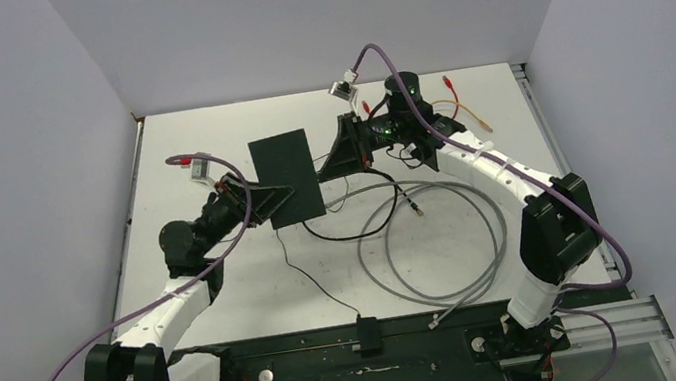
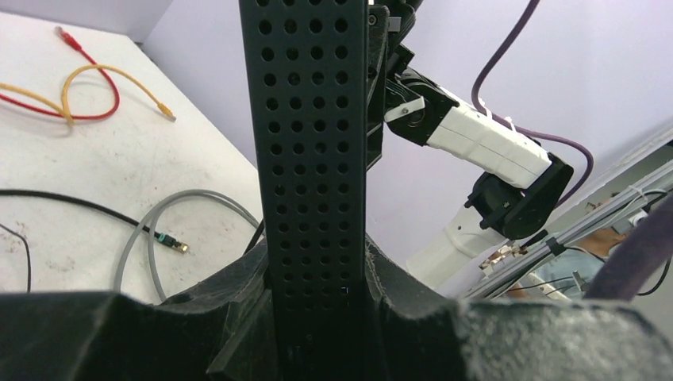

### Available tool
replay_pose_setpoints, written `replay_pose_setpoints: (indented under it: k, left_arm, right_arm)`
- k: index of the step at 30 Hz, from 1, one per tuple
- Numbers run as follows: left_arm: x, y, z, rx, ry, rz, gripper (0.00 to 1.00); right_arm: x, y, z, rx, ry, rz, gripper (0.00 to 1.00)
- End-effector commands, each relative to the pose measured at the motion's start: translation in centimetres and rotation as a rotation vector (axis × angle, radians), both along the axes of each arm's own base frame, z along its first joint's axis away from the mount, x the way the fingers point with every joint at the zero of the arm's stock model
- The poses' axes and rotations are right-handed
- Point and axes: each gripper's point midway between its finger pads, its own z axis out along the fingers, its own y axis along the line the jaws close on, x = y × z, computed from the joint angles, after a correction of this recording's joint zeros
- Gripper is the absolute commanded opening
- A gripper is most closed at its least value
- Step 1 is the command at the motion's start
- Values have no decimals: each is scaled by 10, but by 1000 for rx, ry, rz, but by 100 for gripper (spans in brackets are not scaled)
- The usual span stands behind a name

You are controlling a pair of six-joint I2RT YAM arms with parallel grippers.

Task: Pull the plug from the switch port

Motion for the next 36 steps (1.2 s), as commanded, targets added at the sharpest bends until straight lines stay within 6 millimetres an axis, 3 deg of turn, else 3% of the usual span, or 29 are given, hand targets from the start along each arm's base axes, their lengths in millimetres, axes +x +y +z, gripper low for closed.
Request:
replay_pose_setpoints:
  k: [1,9,16,21,33,36]
  left_arm:
    - [-76,-2,109,-116,-587,-75,0]
    - [-83,-1,113,-93,-651,-45,0]
    - [-74,0,110,-47,-649,19,0]
    - [-69,2,108,-21,-644,68,0]
    - [-71,6,108,-56,-628,87,0]
    - [-74,6,107,-77,-626,67,0]
  right_arm:
    - [25,1,-12,-18,-36,-122,5]
    - [51,-16,-37,-165,-26,-258,5]
    - [73,-39,-68,-360,-24,-418,5]
    - [85,-57,-79,-456,-37,-534,5]
    - [95,-82,-67,-375,-36,-585,5]
    - [83,-74,-46,-257,-92,-498,5]
